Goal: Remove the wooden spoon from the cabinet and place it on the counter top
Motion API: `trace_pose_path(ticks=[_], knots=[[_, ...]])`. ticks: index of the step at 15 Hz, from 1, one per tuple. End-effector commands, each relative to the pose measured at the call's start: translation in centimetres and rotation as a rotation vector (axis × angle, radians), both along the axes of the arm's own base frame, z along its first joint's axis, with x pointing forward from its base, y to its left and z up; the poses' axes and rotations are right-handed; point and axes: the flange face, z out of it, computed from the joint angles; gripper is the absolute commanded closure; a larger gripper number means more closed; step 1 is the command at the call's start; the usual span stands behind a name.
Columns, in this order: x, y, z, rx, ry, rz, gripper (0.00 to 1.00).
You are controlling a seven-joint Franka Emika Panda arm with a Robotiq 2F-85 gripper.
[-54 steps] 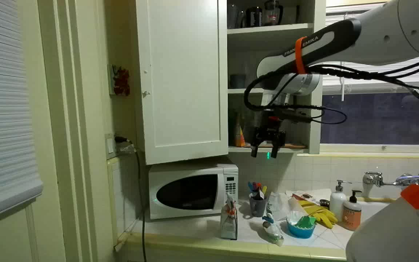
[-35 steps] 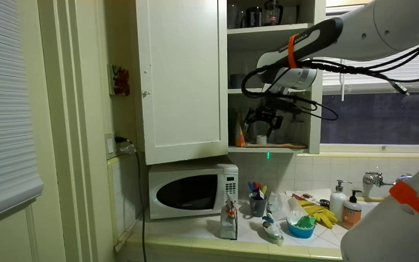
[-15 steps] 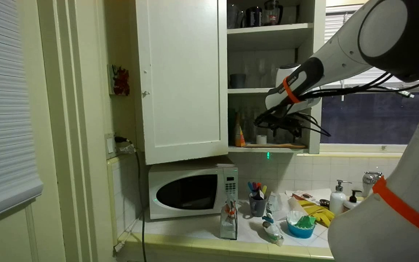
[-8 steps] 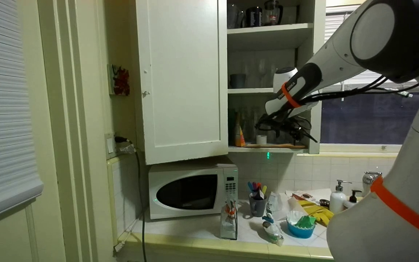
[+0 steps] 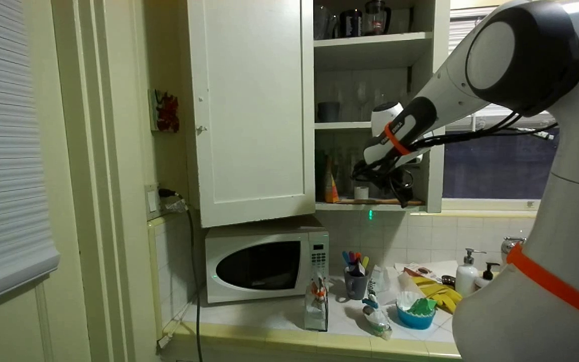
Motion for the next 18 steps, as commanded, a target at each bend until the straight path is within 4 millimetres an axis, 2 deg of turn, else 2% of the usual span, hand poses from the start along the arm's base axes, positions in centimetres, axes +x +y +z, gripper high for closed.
trace_pose_path(ticks=[1, 4, 5, 12, 15, 18], knots=[[0.6, 0.4, -0.9, 0.075, 0.029, -0.035, 0.00], [1.3, 0.6, -2.4, 0.136, 0.066, -0.096, 0.00], [1.5, 0.6, -2.4, 0.156, 0.055, -0.107, 0.00], [2.0, 0.2, 0.4, 0.271, -0.076, -0.134, 0.00], [2.2, -0.8, 0.6, 0.274, -0.080, -0.170, 0.00], [1.9, -0.6, 0.7, 0.249, -0.083, -0.136, 0.00]])
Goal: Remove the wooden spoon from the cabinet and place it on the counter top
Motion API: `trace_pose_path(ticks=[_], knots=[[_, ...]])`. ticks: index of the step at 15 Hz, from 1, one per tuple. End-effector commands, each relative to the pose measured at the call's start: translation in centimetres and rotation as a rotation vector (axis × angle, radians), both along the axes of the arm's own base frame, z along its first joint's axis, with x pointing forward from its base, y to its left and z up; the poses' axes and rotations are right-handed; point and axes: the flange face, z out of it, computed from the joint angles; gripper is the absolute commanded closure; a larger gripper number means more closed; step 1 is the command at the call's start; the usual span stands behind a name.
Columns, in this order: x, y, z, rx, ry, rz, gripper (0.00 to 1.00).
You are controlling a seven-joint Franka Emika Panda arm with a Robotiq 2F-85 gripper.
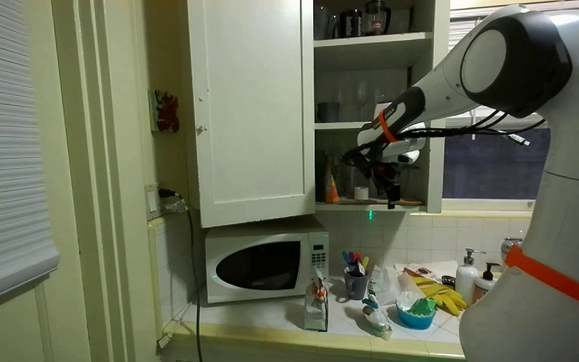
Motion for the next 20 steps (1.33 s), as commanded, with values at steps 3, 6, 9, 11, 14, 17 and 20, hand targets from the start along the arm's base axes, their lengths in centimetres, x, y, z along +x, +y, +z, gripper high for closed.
trace_pose_path(ticks=[3, 6, 9, 11, 14, 17, 20], knots=[[0.4, 0.1, 0.1, 0.035, -0.085, -0.047, 0.00], [0.7, 0.1, -0.3, 0.044, -0.102, -0.077, 0.00], [1.5, -0.2, -0.8, 0.048, -0.117, -0.114, 0.00], [2.3, -0.4, -1.3, 0.055, -0.124, -0.128, 0.00], [3.4, -0.1, -1.9, 0.052, -0.138, -0.134, 0.00], [4.3, -0.1, -1.8, 0.058, -0.153, -0.145, 0.00], [5.0, -0.7, -1.3, 0.069, -0.166, -0.165, 0.00]])
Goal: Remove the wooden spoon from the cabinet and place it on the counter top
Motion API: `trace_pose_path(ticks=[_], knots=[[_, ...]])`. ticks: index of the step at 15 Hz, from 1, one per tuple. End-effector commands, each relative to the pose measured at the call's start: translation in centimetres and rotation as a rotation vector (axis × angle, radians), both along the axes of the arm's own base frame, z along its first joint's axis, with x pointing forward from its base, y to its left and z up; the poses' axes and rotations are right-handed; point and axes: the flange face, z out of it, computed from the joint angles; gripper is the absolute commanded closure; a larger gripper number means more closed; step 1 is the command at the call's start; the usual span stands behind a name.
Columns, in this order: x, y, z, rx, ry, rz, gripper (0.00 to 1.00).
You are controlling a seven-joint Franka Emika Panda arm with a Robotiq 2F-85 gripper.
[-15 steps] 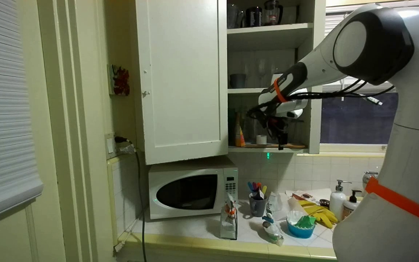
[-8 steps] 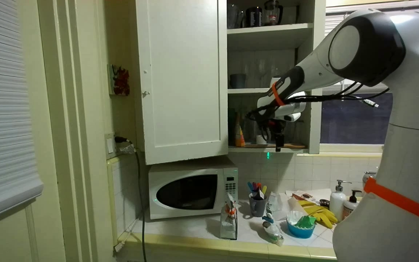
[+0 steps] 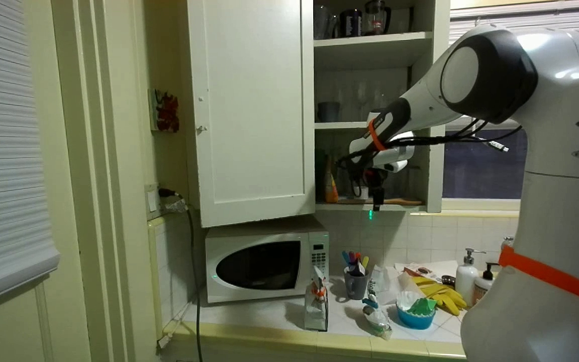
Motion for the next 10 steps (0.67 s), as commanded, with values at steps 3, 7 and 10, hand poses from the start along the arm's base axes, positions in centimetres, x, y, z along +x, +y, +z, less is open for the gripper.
trace_pose_path(ticks=[3, 7, 10], knots=[[1.3, -1.8, -0.2, 0.024, -0.018, -0.060, 0.00], [1.5, -3.1, -0.8, 0.031, -0.009, -0.092, 0.00], [1.3, -3.8, -0.9, 0.035, -0.009, -0.110, 0.00]])
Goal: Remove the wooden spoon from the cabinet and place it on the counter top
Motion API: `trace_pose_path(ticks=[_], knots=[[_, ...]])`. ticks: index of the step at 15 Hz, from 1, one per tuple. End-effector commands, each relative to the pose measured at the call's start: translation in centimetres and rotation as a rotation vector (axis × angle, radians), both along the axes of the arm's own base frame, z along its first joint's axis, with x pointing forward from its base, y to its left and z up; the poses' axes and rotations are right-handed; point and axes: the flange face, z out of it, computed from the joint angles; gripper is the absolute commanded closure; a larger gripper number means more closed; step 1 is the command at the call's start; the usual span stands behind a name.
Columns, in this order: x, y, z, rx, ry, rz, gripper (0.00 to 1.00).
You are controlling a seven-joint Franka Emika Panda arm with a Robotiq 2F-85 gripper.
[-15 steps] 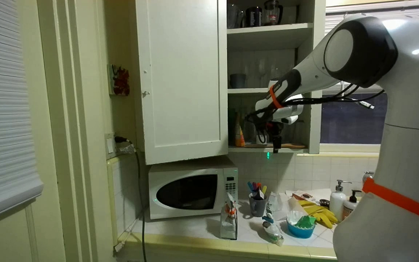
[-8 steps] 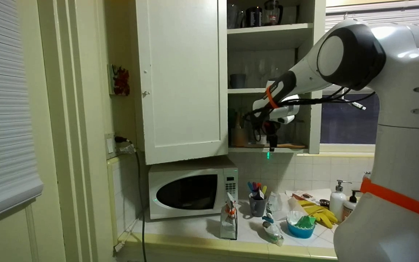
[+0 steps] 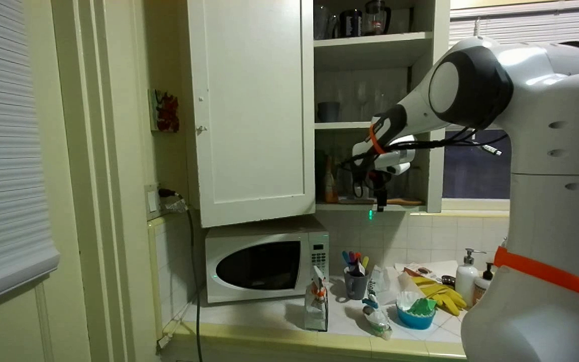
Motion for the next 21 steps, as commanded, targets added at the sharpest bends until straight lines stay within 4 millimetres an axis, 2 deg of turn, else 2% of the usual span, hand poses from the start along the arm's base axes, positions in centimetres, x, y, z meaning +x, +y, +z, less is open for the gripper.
trace_pose_path(ticks=[1, 4, 6, 7, 8, 11, 16, 18, 19, 21], knots=[[0.2, -0.7, 0.1, 0.027, -0.010, -0.042, 0.00], [-0.4, -0.8, 0.1, 0.024, -0.004, -0.040, 0.20], [-0.8, -0.9, 0.0, 0.023, 0.001, -0.039, 0.21], [-0.9, -0.9, -0.1, 0.023, 0.004, -0.039, 0.36], [-1.1, -0.9, -0.1, 0.025, 0.004, -0.040, 0.32], [-1.8, -0.6, 0.1, 0.029, 0.007, -0.029, 0.44], [-3.9, 0.2, 0.8, 0.027, 0.009, -0.001, 0.40], [-4.8, 0.3, 0.9, 0.024, 0.015, 0.001, 0.46], [-5.2, 0.3, 1.0, 0.023, 0.016, 0.001, 0.66], [-5.7, 0.6, 0.9, 0.024, 0.018, 0.001, 0.80]])
